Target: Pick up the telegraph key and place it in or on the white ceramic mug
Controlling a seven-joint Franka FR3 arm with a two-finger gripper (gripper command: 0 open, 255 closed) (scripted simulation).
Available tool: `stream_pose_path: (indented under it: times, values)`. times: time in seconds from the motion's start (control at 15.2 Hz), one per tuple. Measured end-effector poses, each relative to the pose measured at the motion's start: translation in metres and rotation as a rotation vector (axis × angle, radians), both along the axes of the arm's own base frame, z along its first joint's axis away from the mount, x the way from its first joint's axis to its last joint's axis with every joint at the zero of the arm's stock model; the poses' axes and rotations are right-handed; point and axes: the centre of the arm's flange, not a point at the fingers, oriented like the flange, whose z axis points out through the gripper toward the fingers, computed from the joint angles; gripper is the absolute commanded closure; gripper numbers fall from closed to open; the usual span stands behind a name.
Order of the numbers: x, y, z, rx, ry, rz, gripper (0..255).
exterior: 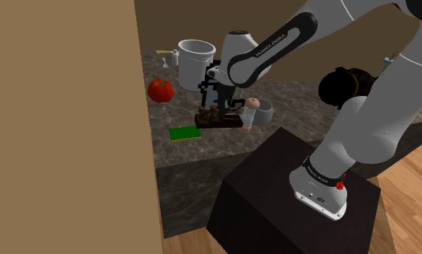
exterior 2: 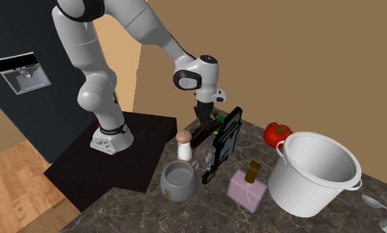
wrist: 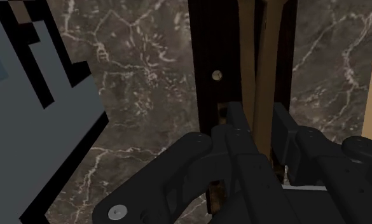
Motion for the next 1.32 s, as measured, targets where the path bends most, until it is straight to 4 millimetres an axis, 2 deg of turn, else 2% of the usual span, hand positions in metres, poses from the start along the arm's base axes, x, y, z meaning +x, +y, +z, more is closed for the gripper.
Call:
stream_pose_path:
  times: [1.32]
  values:
    - [0.001, 0.0, 0.105, 0.0, 0.0, 0.0, 255]
